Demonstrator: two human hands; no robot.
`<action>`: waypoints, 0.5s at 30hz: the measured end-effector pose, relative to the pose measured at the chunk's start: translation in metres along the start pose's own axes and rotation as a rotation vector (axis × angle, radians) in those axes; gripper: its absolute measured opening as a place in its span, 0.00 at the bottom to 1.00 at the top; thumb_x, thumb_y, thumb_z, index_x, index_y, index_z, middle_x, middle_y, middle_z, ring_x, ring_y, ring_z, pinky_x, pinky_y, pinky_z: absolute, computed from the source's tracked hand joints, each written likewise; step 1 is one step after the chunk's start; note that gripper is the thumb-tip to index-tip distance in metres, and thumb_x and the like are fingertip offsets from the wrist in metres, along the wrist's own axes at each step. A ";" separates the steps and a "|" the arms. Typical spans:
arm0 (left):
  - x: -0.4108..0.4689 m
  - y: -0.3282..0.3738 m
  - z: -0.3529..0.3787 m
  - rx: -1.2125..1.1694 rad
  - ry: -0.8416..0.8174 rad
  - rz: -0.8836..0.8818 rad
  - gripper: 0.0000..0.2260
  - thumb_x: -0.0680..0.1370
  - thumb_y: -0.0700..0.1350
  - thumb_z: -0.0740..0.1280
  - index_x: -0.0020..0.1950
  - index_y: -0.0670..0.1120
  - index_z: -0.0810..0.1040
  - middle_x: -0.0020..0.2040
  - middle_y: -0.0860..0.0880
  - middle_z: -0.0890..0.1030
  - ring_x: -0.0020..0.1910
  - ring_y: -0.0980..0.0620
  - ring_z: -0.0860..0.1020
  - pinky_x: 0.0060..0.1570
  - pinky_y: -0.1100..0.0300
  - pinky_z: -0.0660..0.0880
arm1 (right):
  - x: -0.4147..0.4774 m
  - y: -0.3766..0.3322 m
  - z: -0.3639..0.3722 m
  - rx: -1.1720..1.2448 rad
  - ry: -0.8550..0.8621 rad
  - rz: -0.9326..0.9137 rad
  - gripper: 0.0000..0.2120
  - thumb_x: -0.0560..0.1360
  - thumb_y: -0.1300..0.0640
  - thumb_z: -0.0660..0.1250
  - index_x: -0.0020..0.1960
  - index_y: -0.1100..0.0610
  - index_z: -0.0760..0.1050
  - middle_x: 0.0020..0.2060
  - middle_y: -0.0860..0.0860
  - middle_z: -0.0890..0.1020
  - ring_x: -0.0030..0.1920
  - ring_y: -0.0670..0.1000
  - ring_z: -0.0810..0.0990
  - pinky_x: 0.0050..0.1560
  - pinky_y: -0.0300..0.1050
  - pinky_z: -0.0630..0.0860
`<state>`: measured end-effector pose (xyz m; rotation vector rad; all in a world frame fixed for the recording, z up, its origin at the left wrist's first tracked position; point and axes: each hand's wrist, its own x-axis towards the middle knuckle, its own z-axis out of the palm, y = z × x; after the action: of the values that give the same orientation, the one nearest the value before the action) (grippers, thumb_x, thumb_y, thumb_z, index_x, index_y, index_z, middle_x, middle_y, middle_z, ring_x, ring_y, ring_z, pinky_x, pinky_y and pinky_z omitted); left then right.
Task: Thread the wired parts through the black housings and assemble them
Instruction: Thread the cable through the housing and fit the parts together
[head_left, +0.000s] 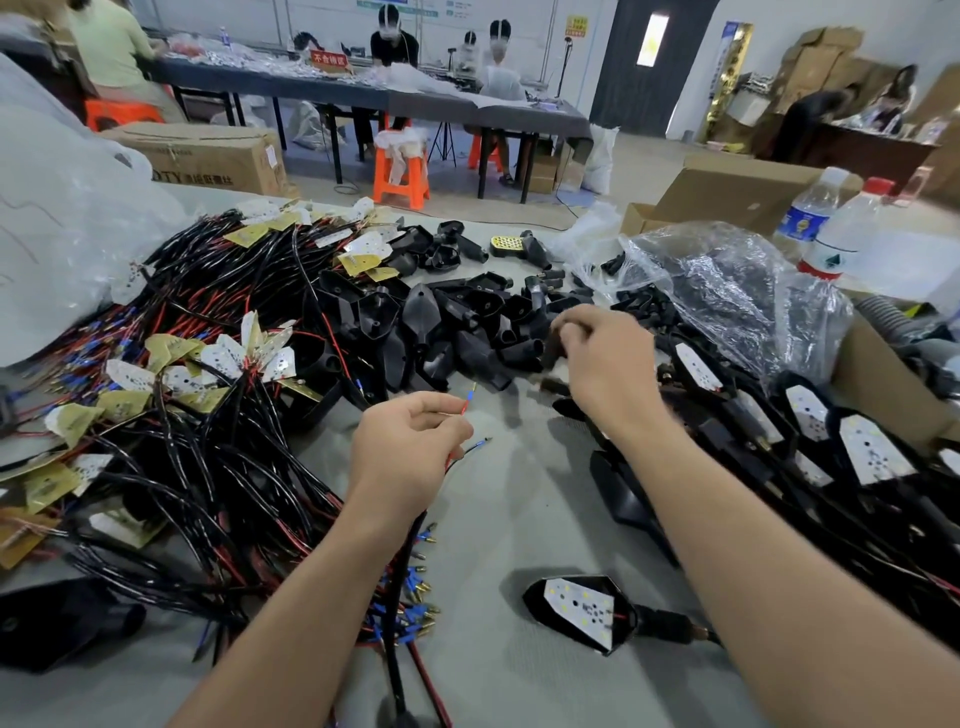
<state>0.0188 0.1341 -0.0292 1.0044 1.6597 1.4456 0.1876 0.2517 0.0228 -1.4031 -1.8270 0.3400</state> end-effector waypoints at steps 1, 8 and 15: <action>-0.001 0.000 0.001 -0.003 -0.008 -0.002 0.07 0.71 0.42 0.75 0.42 0.56 0.86 0.37 0.53 0.87 0.32 0.56 0.83 0.33 0.67 0.75 | -0.012 -0.006 -0.003 0.311 0.081 0.146 0.14 0.79 0.63 0.59 0.45 0.55 0.83 0.28 0.48 0.81 0.28 0.42 0.75 0.30 0.35 0.70; -0.001 -0.001 0.006 -0.005 0.018 0.035 0.07 0.65 0.47 0.73 0.41 0.57 0.85 0.32 0.49 0.85 0.28 0.54 0.80 0.35 0.56 0.75 | -0.086 -0.024 -0.003 1.295 -0.100 0.616 0.12 0.84 0.65 0.54 0.53 0.61 0.77 0.36 0.58 0.83 0.27 0.53 0.81 0.24 0.40 0.75; -0.012 0.003 0.009 0.137 -0.036 0.190 0.06 0.70 0.47 0.72 0.41 0.59 0.85 0.31 0.53 0.85 0.29 0.57 0.81 0.33 0.66 0.76 | -0.085 -0.016 -0.009 1.352 -0.181 0.715 0.13 0.85 0.63 0.57 0.50 0.62 0.80 0.32 0.58 0.83 0.25 0.49 0.79 0.24 0.38 0.75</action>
<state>0.0329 0.1274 -0.0267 1.2873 1.6929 1.4394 0.1889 0.1667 0.0028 -0.9054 -0.6926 1.7022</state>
